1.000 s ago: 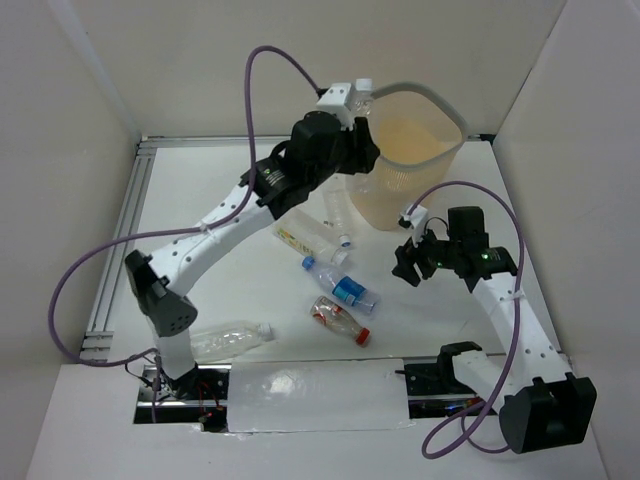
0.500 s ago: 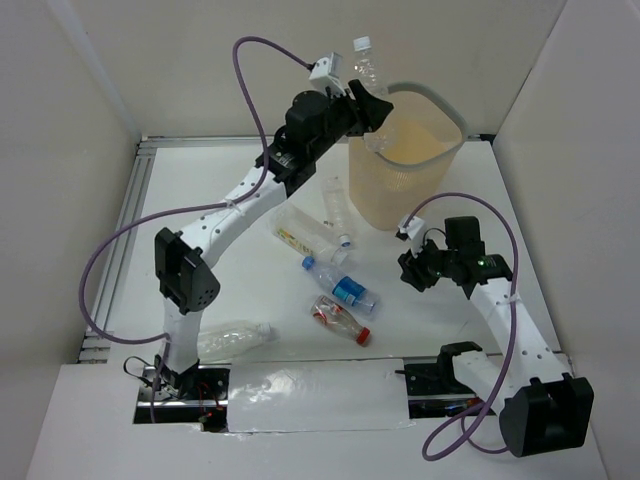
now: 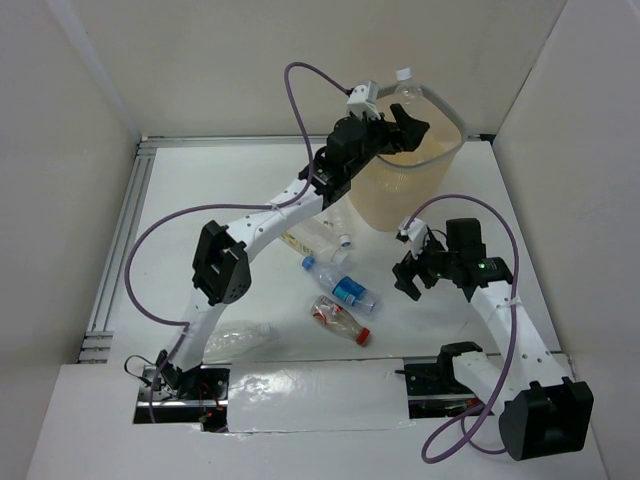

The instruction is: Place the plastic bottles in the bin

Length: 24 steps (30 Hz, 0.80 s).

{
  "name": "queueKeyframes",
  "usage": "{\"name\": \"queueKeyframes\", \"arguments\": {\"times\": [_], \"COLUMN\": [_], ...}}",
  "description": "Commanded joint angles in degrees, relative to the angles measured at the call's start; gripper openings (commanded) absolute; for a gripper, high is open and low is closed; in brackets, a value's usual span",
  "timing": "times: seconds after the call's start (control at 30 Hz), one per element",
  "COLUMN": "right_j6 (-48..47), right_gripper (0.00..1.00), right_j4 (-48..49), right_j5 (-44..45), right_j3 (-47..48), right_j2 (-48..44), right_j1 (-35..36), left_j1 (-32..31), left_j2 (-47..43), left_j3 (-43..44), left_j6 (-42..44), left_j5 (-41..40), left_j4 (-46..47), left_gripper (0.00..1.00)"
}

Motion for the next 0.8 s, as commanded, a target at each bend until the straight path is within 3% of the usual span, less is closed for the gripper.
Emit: {"name": "queueKeyframes", "arguments": {"times": [0.0,0.13,0.23,0.33,0.43,0.47,0.57,0.6,0.77], "right_j6": [-0.1,-0.1,-0.7,2.1,5.0,6.5,8.9,9.8,12.2], "right_gripper": [0.97,0.89,0.88,0.88,0.89,0.91,0.91,0.91,0.92], "right_j4": [4.0,6.0,6.0,9.2,11.6,13.0,15.7,17.3,20.3], "right_j5": [-5.3,-7.4,-6.3,-5.8,-5.1,-3.6,-0.5,1.3,7.2], "right_j3": [-0.3,0.2,1.4,1.9,3.4,4.1,4.1,4.1,5.2], "right_j2": [-0.3,5.5,9.3,13.3,17.7,19.7,23.2,24.1,30.0], "right_j1": [0.7,5.4,10.4,14.4,18.1,19.8,22.4,23.5,29.0], "left_j1": [1.2,1.8,1.8,1.8,1.8,1.0,-0.9,-0.9,-3.6], "left_j2": [-4.4,-11.5,-18.8,-32.8,-46.2,-51.9,-58.7,-60.4,-67.2], "left_j3": [1.8,1.8,-4.0,-20.1,-35.0,-41.0,-48.3,-52.1,-59.6], "left_j6": [2.0,6.9,12.9,17.1,19.2,19.9,18.8,16.7,6.8], "left_j5": [-2.6,-2.0,-4.2,-6.9,-10.2,-11.9,-15.1,-15.7,-16.8], "left_j4": [6.3,3.6,0.7,-0.1,-7.1,-13.1,-24.4,-32.4,-53.0], "left_gripper": [1.00,1.00,1.00,1.00,1.00,1.00,1.00,1.00,1.00]}}
